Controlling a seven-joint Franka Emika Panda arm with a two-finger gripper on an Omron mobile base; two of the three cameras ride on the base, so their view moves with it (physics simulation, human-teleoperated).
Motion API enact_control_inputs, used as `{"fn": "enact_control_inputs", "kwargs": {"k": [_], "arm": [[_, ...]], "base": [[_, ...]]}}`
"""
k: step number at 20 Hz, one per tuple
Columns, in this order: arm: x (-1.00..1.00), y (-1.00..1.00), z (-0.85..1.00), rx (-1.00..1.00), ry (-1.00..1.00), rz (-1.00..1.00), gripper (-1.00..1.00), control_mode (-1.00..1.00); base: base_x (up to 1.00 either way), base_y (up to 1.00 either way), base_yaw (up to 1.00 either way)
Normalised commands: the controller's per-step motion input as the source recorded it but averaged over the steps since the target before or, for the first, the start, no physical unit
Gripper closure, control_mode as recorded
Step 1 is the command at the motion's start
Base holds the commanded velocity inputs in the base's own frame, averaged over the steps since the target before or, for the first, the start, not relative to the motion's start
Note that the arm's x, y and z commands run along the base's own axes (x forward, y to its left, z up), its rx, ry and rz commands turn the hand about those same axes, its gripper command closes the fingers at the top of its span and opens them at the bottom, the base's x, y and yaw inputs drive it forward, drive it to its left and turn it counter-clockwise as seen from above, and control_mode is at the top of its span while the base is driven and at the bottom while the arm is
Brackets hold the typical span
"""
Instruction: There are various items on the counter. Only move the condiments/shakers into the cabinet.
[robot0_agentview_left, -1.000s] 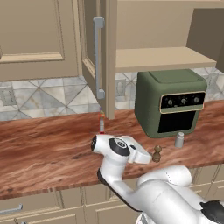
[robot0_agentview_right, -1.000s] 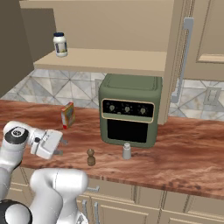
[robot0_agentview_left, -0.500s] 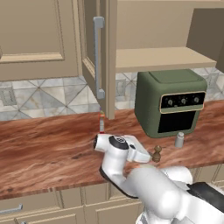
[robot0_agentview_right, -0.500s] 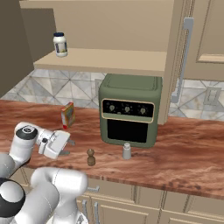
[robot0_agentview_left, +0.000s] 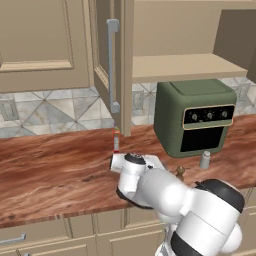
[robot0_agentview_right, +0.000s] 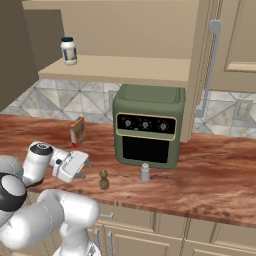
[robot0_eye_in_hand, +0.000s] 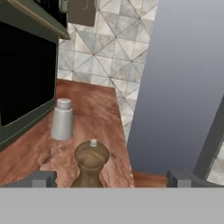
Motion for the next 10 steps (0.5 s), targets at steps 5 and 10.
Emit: {"fn": "enact_control_inputs", "kwargs": {"k": [5, 10], "arm": [[0.06, -0.06, -0.2, -0.05, 0.0, -0.07, -1.0, -1.0], [0.28, -0.06, -0.14, -0.06, 0.0, -0.07, -1.0, -1.0]], "base": [[0.0, 0.0, 0.0], [0.0, 0.0, 0.0]]}}
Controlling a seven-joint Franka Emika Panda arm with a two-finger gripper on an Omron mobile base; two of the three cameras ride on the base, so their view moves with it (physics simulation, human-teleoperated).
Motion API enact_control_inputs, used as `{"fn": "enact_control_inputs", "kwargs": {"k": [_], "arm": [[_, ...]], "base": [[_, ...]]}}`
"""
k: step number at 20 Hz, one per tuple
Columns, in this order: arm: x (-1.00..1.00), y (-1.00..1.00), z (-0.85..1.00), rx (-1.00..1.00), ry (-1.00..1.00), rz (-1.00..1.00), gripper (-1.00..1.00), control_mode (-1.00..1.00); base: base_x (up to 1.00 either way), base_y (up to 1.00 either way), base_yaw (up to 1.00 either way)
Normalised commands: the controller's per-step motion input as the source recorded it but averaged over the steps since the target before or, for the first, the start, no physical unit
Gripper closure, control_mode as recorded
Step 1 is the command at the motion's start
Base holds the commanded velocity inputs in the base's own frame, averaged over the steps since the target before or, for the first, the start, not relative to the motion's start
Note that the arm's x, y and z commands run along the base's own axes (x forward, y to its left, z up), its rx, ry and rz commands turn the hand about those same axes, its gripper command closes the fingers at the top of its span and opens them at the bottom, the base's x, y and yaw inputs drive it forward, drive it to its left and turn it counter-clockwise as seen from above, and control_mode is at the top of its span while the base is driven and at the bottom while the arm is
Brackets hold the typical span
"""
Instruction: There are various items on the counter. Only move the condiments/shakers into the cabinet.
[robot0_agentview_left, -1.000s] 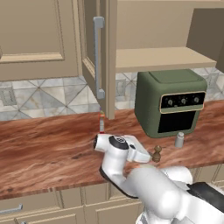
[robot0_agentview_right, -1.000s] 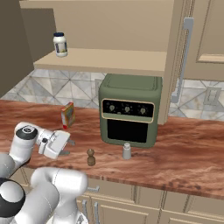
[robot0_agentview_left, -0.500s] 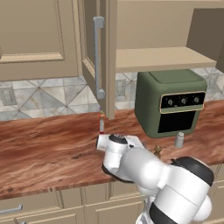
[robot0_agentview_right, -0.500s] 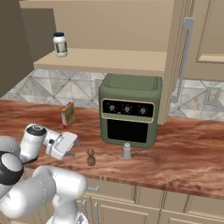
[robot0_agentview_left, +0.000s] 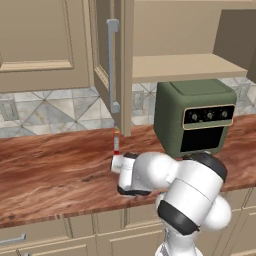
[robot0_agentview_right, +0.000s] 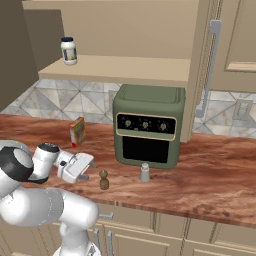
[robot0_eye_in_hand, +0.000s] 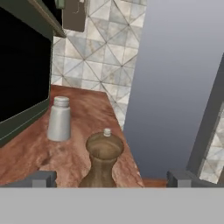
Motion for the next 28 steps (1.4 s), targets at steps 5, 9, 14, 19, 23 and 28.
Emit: {"fn": "enact_control_inputs", "kwargs": {"k": [5, 9, 14, 19, 23, 28], "arm": [[0.19, -0.11, -0.11, -0.06, 0.0, -0.04, -1.0, -1.0], [0.03, -0.14, -0.11, -0.06, 0.0, -0.04, -1.0, -1.0], [-0.04, -0.14, -0.13, -0.06, 0.0, -0.05, -1.0, -1.0], [-0.08, -0.06, -0.16, -0.04, 0.0, -0.06, -1.0, -1.0], [-0.08, -0.12, -0.09, -0.05, 0.0, -0.06, -1.0, -1.0], [-0.16, -0.08, -0.08, -0.05, 0.0, -0.06, -1.0, -1.0]], "base": [[0.0, 0.0, 0.0], [0.0, 0.0, 0.0], [0.0, 0.0, 0.0], [0.0, 0.0, 0.0], [0.0, 0.0, 0.0], [0.0, 0.0, 0.0]]}}
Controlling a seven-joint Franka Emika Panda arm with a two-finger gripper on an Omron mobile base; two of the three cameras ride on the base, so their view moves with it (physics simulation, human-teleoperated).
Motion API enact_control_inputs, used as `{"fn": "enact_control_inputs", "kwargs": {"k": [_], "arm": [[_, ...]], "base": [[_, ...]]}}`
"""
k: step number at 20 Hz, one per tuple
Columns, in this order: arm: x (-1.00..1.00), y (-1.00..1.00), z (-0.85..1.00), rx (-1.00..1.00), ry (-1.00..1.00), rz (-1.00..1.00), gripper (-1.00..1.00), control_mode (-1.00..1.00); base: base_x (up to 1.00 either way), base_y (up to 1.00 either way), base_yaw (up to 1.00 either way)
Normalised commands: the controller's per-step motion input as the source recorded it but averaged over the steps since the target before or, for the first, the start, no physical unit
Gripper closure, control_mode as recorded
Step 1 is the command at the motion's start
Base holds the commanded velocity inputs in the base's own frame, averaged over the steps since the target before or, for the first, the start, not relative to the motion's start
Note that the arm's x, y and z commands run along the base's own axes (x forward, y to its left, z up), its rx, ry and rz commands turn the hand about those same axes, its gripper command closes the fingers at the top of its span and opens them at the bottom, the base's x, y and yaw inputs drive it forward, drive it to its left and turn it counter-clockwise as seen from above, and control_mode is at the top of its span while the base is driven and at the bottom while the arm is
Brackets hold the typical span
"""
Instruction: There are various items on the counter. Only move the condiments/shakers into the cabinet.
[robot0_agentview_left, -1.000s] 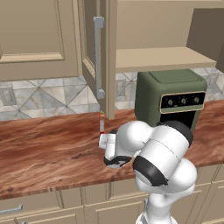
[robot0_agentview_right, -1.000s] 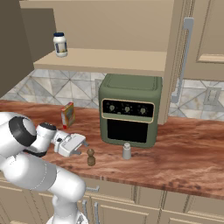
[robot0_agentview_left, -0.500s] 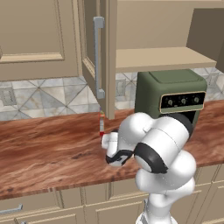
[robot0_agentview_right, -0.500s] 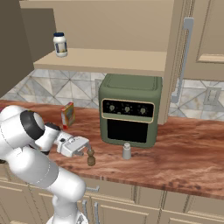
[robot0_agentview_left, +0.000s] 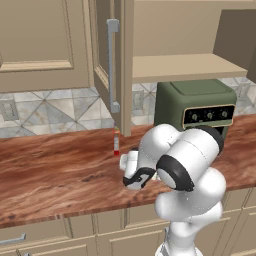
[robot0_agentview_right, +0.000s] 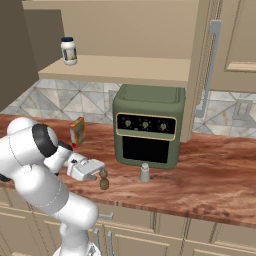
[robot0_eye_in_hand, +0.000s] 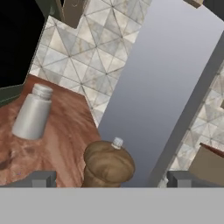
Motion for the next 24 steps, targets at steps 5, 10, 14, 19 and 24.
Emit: {"fn": "enact_control_inputs", "kwargs": {"k": [5, 10, 14, 19, 24], "arm": [[-0.25, -0.03, -0.1, -0.04, 0.0, -0.08, -1.0, -1.0], [-0.05, -0.05, -0.02, -0.06, 0.0, -0.07, -1.0, -1.0], [0.07, -0.04, 0.0, -0.05, 0.0, -0.01, -1.0, -1.0], [0.23, -0.04, -0.03, -0.04, 0.0, 0.0, -1.0, -1.0], [0.1, -0.1, -0.01, -0.03, -0.03, 0.01, -1.0, -1.0]], "base": [[0.0, 0.0, 0.0], [0.0, 0.0, 0.0], [0.0, 0.0, 0.0], [0.0, 0.0, 0.0], [0.0, 0.0, 0.0]]}}
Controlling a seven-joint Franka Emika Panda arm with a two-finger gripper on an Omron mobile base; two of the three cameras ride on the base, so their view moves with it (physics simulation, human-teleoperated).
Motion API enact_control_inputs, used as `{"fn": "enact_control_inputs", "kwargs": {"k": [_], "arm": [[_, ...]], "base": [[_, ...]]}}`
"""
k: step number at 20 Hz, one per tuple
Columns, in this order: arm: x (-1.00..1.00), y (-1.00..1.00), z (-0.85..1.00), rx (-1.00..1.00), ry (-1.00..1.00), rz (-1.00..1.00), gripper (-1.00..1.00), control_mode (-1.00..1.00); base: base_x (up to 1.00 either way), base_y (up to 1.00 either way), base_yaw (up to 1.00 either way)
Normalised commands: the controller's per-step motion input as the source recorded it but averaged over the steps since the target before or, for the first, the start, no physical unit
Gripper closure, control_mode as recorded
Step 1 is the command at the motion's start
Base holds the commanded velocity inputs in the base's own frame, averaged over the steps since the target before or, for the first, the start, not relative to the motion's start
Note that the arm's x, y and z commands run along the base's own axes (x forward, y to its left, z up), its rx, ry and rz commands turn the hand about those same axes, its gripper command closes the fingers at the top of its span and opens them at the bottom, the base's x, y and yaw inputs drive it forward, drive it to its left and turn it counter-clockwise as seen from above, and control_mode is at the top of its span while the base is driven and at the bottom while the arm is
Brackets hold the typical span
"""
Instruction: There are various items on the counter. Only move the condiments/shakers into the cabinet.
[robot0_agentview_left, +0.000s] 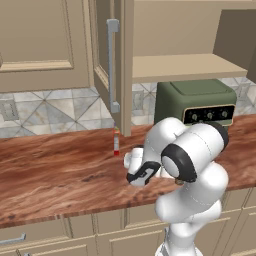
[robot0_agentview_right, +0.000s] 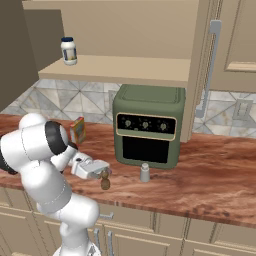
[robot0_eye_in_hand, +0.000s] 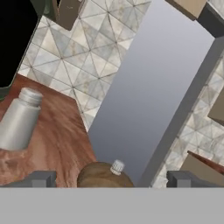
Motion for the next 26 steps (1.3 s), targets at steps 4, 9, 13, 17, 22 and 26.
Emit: {"fn": "enact_control_inputs", "kwargs": {"k": [4, 9, 13, 17, 22, 26], "arm": [[0.0, -0.26, -0.09, -0.05, -0.06, 0.04, -1.0, -1.0], [-0.09, -0.11, -0.22, -0.06, -0.05, 0.03, -1.0, -1.0], [0.0, 0.0, -0.14, -0.04, -0.03, 0.03, 1.0, -1.0], [-0.02, 0.01, 0.18, 0.0, -0.11, 0.08, 1.0, -1.0], [-0.12, 0.09, 0.76, 0.04, -0.1, 0.19, 1.0, -1.0], [-0.27, 0.02, 0.93, 0.01, 0.0, 0.36, 1.0, -1.0]], "base": [[0.0, 0.0, 0.0], [0.0, 0.0, 0.0], [0.0, 0.0, 0.0], [0.0, 0.0, 0.0], [0.0, 0.0, 0.0], [0.0, 0.0, 0.0]]}}
